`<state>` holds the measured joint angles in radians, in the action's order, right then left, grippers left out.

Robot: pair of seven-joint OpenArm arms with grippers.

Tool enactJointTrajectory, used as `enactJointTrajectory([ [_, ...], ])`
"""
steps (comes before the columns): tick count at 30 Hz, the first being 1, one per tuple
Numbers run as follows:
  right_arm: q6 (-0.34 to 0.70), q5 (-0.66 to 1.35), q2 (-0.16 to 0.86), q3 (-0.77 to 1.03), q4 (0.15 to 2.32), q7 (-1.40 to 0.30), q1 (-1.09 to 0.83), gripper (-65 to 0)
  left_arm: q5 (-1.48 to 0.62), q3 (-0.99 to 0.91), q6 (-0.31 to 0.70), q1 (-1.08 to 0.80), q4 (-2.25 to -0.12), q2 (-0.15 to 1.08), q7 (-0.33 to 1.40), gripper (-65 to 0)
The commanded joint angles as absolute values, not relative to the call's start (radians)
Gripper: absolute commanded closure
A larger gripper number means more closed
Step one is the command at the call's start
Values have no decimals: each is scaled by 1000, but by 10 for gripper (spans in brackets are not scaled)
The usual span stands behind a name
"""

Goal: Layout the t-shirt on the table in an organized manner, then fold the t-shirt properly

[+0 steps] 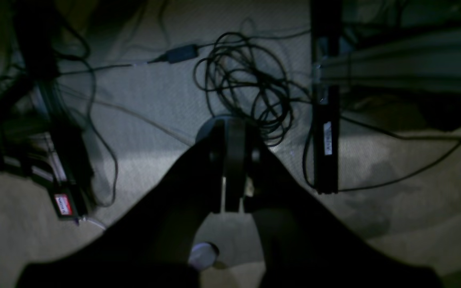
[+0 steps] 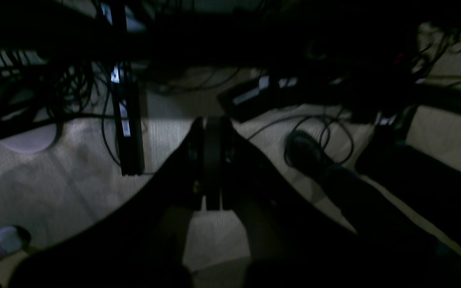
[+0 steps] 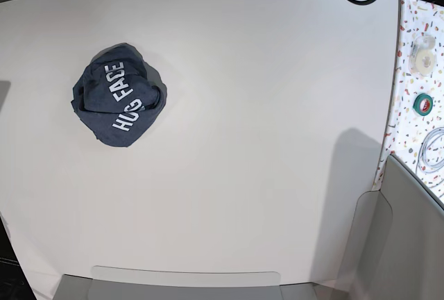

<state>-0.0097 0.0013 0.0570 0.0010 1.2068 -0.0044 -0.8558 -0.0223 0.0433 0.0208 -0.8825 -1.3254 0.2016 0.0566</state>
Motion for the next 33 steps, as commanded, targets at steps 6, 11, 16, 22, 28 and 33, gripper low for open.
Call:
enactJointTrajectory([
  [6,-8,4,54,1,1391,7,-1009,0,-182,59,16,-1030,-1537,302,62,0],
  [11,-10,2,71,5,1531,7,-1075,0,-297,58,16,-1109,-1687,389,84,0],
  [16,-12,2,85,12,1661,7,-1113,0,-326,50,16,-1187,-1856,440,82,0],
  [22,-12,2,85,64,1816,7,-1136,0,-321,47,16,-1224,-2034,450,79,0],
  [28,-12,2,85,79,1903,7,-1119,0,-321,45,16,-1204,-2063,450,79,0],
  [33,-10,2,85,73,1942,7,-1052,0,-321,45,16,-1127,-2064,447,79,0],
])
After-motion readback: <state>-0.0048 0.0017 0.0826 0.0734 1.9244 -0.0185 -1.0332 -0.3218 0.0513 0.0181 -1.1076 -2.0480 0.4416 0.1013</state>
